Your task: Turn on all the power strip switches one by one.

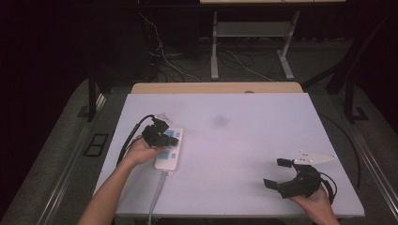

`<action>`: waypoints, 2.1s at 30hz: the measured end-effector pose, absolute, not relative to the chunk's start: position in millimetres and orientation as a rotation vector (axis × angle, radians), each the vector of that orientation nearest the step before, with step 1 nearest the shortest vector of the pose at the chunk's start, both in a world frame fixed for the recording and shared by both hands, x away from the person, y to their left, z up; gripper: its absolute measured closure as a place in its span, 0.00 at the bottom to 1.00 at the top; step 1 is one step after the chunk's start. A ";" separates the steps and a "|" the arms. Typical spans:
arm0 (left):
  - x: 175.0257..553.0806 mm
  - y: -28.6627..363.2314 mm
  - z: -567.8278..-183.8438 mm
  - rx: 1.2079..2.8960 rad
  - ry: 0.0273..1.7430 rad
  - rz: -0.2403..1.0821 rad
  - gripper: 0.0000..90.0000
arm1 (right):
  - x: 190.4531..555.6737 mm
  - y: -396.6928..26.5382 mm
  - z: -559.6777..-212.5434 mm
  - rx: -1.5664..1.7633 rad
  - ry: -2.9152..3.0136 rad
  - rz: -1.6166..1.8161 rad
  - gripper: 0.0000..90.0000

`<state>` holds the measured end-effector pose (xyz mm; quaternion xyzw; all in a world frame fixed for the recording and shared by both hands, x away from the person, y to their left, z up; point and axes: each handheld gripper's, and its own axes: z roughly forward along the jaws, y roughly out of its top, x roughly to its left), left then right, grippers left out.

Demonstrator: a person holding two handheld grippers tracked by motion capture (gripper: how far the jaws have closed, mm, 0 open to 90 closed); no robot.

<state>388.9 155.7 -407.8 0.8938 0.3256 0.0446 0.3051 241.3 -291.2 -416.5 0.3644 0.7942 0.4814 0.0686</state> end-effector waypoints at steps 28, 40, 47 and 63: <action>388.2 153.4 -395.5 2.376 0.836 0.127 0.99 | 243.3 -292.9 -418.1 1.119 2.386 1.451 0.01; 392.2 154.3 -378.0 2.374 0.815 0.140 0.99 | 242.8 -293.3 -417.7 1.120 2.382 1.454 0.01; 396.5 155.4 -368.7 2.368 0.812 0.155 0.99 | 242.9 -293.4 -417.8 1.122 2.382 1.452 0.01; 410.1 153.6 -361.4 2.365 0.818 0.180 0.99 | 243.4 -294.0 -417.9 1.121 2.380 1.455 0.01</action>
